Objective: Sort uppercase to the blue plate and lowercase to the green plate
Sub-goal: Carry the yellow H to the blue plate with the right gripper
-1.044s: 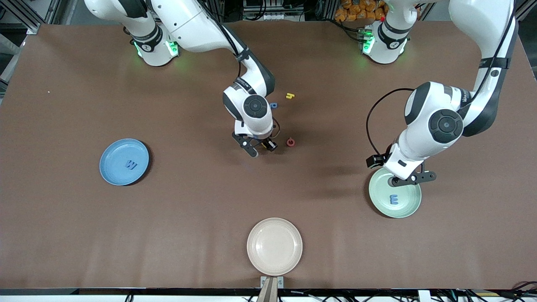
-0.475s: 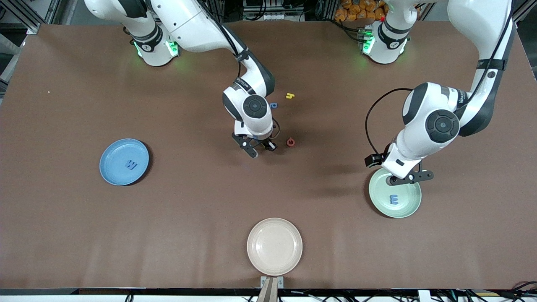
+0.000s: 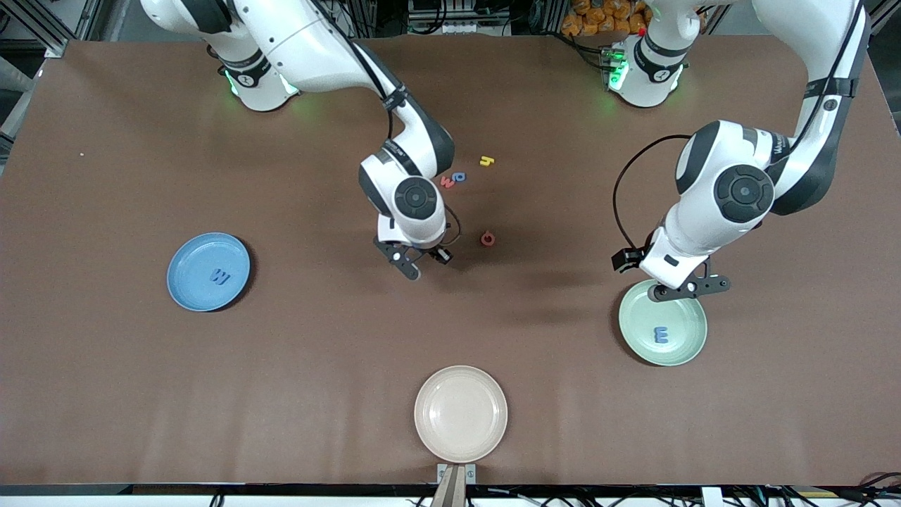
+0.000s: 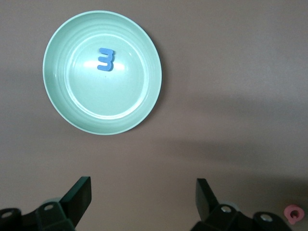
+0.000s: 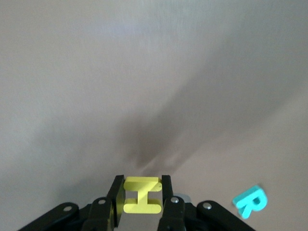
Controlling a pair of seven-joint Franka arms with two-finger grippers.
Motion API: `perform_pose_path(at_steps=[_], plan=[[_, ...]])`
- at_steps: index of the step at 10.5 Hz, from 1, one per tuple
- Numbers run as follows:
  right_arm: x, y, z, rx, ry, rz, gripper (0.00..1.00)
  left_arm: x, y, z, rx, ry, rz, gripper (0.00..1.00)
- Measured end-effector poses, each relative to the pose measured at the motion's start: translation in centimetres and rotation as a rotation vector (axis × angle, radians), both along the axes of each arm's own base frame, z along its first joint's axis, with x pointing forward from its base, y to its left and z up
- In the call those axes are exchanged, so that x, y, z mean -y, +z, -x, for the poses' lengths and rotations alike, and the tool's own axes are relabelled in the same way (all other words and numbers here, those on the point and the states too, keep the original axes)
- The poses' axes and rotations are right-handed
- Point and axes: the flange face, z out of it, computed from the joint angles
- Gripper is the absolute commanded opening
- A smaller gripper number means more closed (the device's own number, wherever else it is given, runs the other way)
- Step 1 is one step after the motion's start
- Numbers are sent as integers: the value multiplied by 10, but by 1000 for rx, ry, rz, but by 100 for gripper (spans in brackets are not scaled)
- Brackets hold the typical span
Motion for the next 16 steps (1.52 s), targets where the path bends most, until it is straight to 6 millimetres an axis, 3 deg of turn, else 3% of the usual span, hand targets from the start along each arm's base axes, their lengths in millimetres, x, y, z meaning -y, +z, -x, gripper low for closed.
perform_pose_path(at_steps=[2,4,6,8,11,14,16], plan=[[27,11,-15,-62,26,29,0,3,-2,3,-7,-4,1,95],[65,25,-35,-109,45,40,0,8,-4,6,-12,4,3,95],[122,33,-61,-157,70,34,0,25,-4,12,-14,32,7,95],[179,26,-79,-196,133,21,0,41,-6,20,-20,53,11,95],[284,39,-99,-251,253,-36,0,70,-9,37,-36,89,22,95],[383,24,-104,-289,357,-82,0,97,-14,54,-43,113,28,94],[427,21,-105,-297,418,-103,0,115,-18,64,-39,125,34,94]])
